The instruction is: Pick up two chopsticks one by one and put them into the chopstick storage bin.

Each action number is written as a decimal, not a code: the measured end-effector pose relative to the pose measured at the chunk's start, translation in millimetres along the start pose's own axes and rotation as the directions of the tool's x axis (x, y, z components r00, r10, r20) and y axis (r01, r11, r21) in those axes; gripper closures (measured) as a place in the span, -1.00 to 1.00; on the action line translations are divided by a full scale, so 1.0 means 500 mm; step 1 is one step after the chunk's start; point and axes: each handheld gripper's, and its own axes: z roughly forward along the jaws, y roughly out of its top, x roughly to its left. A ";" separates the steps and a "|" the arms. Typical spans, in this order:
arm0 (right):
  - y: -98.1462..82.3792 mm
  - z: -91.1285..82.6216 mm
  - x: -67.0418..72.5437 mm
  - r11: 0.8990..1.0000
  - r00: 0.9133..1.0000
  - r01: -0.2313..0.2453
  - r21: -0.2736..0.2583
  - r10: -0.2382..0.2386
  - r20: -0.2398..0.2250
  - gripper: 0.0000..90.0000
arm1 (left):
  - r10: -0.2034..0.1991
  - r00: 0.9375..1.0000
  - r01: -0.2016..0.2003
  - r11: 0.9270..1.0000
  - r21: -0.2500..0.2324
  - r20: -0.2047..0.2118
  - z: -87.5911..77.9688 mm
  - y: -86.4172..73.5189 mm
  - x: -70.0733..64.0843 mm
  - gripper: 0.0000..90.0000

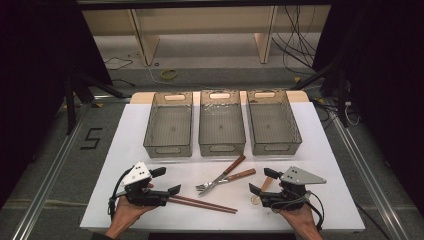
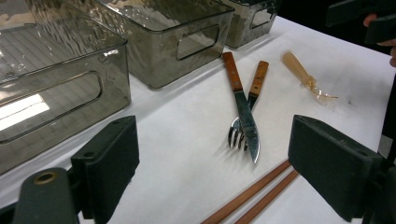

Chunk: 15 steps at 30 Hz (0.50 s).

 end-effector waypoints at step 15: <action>0.004 0.002 -0.001 1.000 1.000 0.006 0.011 -0.005 -0.021 -0.44 | 0.095 0.994 -0.104 0.977 0.184 0.057 0.016 0.038 -0.018 -0.62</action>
